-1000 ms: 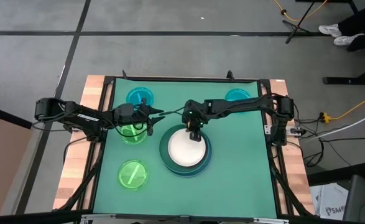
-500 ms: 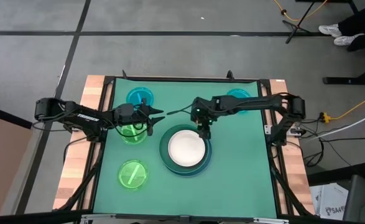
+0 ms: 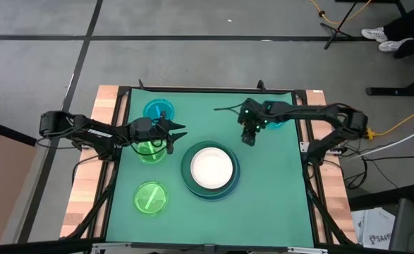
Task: Stack plastic plates
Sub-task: Stack the right light blue plate on top of the white plate
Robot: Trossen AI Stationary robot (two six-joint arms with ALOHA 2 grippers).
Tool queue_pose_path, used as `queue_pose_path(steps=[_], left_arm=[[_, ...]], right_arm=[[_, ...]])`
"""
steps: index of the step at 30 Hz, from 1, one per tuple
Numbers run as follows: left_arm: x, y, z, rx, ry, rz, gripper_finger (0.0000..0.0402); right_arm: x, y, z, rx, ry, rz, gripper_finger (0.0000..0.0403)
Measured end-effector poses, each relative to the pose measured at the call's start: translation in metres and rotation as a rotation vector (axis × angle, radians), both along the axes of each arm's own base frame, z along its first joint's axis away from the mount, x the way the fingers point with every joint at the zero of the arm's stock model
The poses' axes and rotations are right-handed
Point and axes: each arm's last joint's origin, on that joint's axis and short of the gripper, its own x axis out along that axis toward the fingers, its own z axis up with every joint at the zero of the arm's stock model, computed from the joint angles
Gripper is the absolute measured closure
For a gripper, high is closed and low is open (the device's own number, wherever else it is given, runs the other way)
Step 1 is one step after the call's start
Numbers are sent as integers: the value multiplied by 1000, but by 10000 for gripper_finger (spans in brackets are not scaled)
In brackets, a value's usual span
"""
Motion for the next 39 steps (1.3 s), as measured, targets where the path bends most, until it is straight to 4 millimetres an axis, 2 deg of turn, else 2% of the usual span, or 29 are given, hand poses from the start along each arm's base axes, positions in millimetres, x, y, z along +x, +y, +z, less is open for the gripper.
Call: queue_pose_path(steps=[9,15,24,29,32,39], left_arm=[[0,0,0,0,1,0,264],[0,0,0,2,1,7,264],[0,0,0,-15,-4,11,264],[0,0,0,-24,-8,13,264],[0,0,0,-39,-12,16,264],[0,0,0,-37,-18,16,264]], right_arm=[[-30,-22,-17,-92,166,-225,230],[-32,-27,-18,-245,244,-328,230],[-26,-33,-36,-288,293,-397,230],[-26,-37,-42,-390,348,-455,232],[-26,-38,-44,-409,364,-463,245],[-22,-39,-58,-392,400,-443,305]])
